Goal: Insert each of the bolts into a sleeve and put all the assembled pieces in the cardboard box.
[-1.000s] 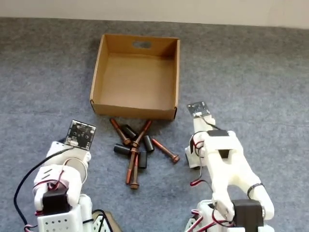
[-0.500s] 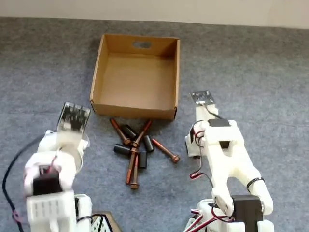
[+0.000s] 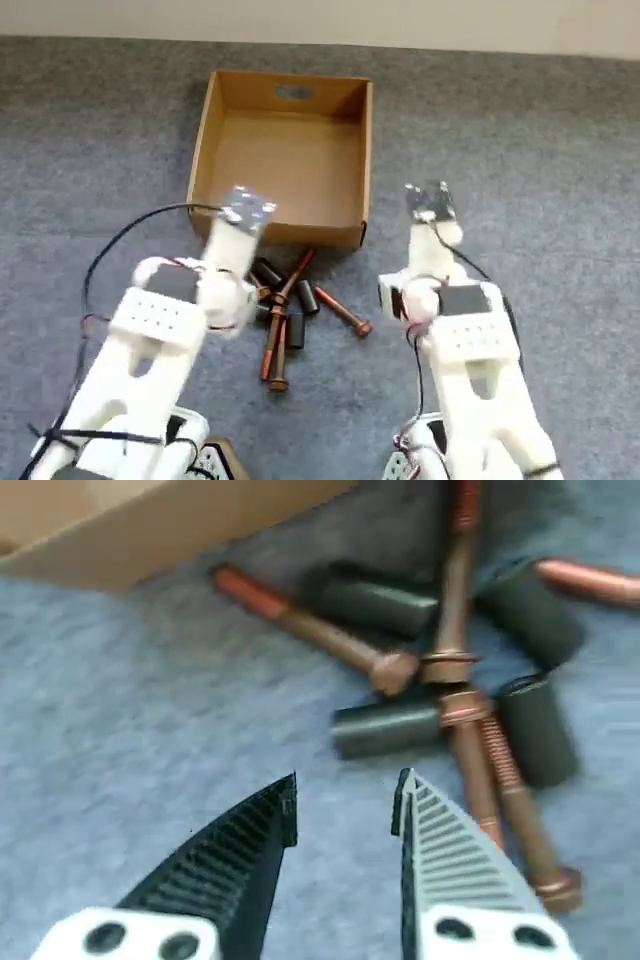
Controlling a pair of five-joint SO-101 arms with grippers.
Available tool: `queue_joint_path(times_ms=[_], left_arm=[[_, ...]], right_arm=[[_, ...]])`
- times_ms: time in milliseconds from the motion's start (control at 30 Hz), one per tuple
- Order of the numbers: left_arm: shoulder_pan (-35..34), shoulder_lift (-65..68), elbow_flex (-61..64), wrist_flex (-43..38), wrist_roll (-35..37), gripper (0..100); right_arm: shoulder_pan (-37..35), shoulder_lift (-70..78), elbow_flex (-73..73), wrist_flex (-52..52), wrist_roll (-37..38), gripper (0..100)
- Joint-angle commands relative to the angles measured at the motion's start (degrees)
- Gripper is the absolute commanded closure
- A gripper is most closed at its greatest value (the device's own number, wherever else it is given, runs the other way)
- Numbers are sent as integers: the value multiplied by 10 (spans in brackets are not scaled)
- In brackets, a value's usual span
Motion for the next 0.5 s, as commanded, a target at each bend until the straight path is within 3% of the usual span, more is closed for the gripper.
queue_joint_path(times_ms=[0,233,467], left_arm=[[78,5,-22,-5,59,825],[155,5,73,-67,187,825],[170,3,157,-159,205,825]], right_arm=[[-2,-50,50,-44,-25,993],[-1,-70,109,-86,-26,993],[-1,-71,113,-86,-23,993]])
